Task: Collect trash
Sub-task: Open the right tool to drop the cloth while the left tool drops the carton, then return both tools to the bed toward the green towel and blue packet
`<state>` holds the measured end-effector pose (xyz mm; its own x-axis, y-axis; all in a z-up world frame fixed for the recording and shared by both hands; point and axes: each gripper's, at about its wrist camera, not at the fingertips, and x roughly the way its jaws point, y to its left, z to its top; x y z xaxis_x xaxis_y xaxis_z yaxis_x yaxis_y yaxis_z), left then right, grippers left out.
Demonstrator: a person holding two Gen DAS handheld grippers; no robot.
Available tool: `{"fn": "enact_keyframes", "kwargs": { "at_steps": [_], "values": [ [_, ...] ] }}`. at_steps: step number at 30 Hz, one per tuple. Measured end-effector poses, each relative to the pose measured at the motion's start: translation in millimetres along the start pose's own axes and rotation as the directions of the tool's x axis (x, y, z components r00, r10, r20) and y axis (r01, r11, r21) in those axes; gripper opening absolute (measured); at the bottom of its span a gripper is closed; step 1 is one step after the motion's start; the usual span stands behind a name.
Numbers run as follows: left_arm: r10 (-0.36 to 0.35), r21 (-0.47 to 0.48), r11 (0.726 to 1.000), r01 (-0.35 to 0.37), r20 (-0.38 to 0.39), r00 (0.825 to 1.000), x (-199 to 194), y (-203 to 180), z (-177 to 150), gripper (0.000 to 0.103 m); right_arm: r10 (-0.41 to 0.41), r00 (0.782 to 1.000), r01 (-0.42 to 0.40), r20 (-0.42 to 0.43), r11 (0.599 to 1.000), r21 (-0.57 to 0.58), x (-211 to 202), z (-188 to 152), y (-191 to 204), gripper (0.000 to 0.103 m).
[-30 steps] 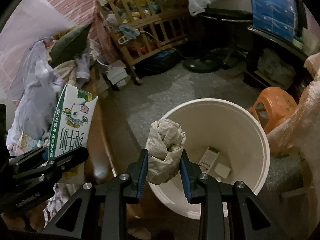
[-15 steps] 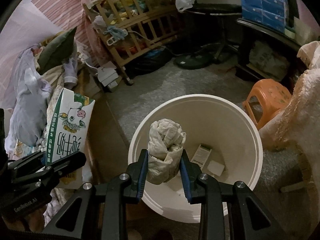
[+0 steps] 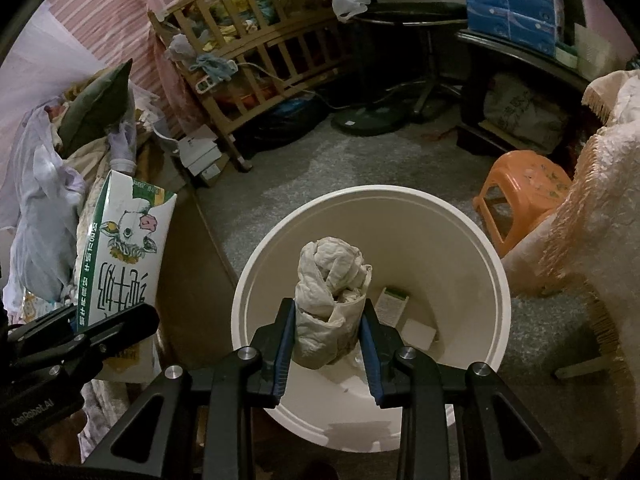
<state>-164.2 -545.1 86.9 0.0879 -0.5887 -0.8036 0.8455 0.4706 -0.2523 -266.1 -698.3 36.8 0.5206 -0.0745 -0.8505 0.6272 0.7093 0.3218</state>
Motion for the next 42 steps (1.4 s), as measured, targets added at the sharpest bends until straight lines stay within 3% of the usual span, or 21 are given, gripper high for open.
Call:
{"fn": "enact_keyframes", "kwargs": {
  "at_steps": [3,6,7,8,17,21,25,31,42],
  "values": [
    [-0.021,-0.022,1.0,0.021,0.002,1.0,0,2,0,0.038,-0.016,1.0,0.016,0.003,1.0,0.004,1,1,-1,0.03],
    [-0.021,-0.024,0.999,0.021,0.005,1.0,-1,3,-1,0.047,-0.035,0.999,0.035,0.013,0.999,-0.004,1,2,0,0.053],
    [-0.023,-0.029,0.999,0.024,0.011,1.0,-2,4,-1,0.057,-0.037,0.999,0.037,0.016,0.999,-0.003,0,1,0,0.061],
    [-0.027,-0.033,0.999,0.027,0.016,1.0,-3,4,-1,0.059,-0.034,0.999,0.034,0.019,0.999,0.002,-1,1,0,0.063],
    [0.007,-0.089,0.996,-0.003,0.049,0.999,-27,25,-9,0.061,-0.026,1.0,0.026,0.006,1.0,0.009,-3,-2,7,0.064],
    [0.087,-0.109,0.991,-0.078,0.079,0.993,-48,40,-20,0.061,-0.008,1.0,0.008,0.003,1.0,-0.013,-5,-5,20,0.064],
    [0.183,-0.116,0.979,-0.17,0.107,0.977,-73,58,-36,0.061,0.015,1.0,-0.015,-0.001,0.997,-0.07,-6,-6,47,0.064],
    [0.315,-0.182,0.939,-0.292,0.113,0.943,-115,103,-67,0.061,0.065,0.998,-0.063,0.012,0.986,-0.157,-14,-7,96,0.064],
    [0.458,-0.303,0.861,-0.408,0.114,0.882,-188,169,-122,0.061,0.183,0.982,-0.185,-0.036,0.94,-0.287,-10,-26,196,0.064]
  ]
}}
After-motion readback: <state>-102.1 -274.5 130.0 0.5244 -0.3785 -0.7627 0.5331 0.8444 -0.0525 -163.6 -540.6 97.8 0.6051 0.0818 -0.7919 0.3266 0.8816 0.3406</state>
